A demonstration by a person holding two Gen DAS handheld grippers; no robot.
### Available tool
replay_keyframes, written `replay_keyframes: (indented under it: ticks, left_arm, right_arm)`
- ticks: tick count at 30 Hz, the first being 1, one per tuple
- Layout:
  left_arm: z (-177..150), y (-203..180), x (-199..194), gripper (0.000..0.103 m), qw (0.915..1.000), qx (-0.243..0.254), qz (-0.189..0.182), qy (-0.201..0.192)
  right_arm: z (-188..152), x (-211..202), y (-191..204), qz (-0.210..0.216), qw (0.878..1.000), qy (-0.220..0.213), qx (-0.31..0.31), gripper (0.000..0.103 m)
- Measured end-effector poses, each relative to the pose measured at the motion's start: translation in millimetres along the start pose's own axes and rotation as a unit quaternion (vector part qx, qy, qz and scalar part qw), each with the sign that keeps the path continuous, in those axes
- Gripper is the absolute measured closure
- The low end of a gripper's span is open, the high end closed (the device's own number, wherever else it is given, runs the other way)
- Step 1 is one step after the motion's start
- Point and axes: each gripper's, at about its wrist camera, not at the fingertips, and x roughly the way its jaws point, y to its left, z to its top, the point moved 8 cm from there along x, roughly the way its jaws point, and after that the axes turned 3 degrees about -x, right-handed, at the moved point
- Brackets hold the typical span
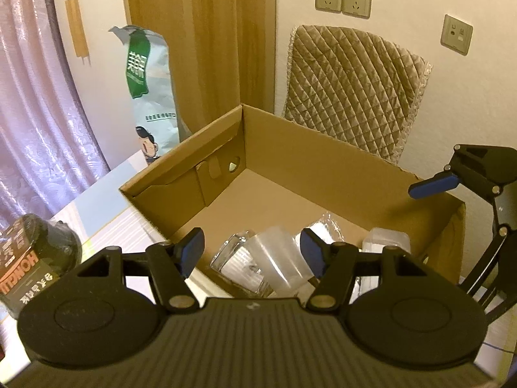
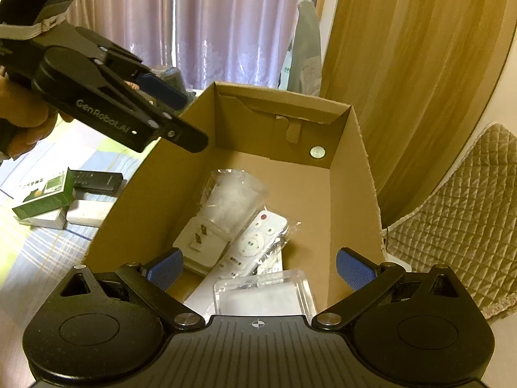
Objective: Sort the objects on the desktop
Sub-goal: 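Lower the clear plastic box into the cardboard box and open the right gripper, then move both grippers back over the remaining items on the table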
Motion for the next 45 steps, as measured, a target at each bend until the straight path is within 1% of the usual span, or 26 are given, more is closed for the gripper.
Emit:
replay_keyframes:
  ticks: [11, 14, 16, 20, 23, 27, 30, 32, 36, 40, 42, 45]
  left_arm:
    - [-23.4, 14.3, -51.8, 0.039, 0.9994, -0.02, 0.021, -0.017]
    - [-34.6, 19.2, -68.1, 0.037, 0.9991, -0.027, 0.027, -0.02]
    - [-43.1, 24.1, -79.4, 0.035, 0.9986, -0.035, 0.032, -0.022]
    - [-64.9, 38.3, -106.3, 0.034, 0.9968, -0.058, 0.049, -0.025]
    - [-86.9, 56.1, -130.2, 0.03, 0.9943, -0.075, 0.072, -0.023]
    - [-123.5, 83.6, -165.5, 0.026, 0.9882, -0.108, 0.108, -0.017]
    - [-152.8, 98.5, -186.6, 0.021, 0.9838, -0.123, 0.131, -0.007]
    - [-173.3, 105.7, -199.5, 0.019, 0.9806, -0.133, 0.144, 0.002]
    - [-212.2, 108.5, -214.5, 0.014, 0.9754, -0.153, 0.157, 0.017]
    - [-245.5, 107.6, -225.9, 0.014, 0.971, -0.173, 0.163, 0.028]
    - [-257.2, 104.9, -228.2, 0.014, 0.97, -0.178, 0.162, 0.032]
    - [-265.8, 102.7, -230.5, 0.014, 0.9703, -0.178, 0.16, 0.037]
  right_arm:
    - [4.7, -25.7, 16.3, -0.011, 1.0, -0.023, 0.009, 0.0]
    - [7.9, -34.5, 26.0, -0.008, 0.999, -0.031, 0.015, 0.0]
    - [11.1, -40.1, 33.3, -0.002, 0.999, -0.037, 0.022, 0.0]
    - [18.9, -52.5, 51.3, 0.015, 0.998, -0.057, 0.038, 0.0]
    - [25.9, -60.2, 71.6, 0.028, 0.997, -0.071, 0.033, 0.0]
    - [34.8, -65.0, 103.7, 0.048, 0.995, -0.086, 0.023, 0.0]
    - [41.9, -64.9, 129.8, 0.067, 0.994, -0.09, 0.012, 0.0]
    - [44.7, -62.5, 144.4, 0.077, 0.993, -0.088, 0.004, 0.0]
    - [46.8, -55.5, 173.5, 0.095, 0.992, -0.08, -0.009, 0.0]
    - [44.1, -48.2, 199.7, 0.11, 0.991, -0.068, -0.025, 0.0]
    - [41.1, -43.1, 210.0, 0.113, 0.991, -0.061, -0.032, 0.0]
    - [37.0, -36.4, 221.2, 0.118, 0.991, -0.05, -0.034, 0.0]
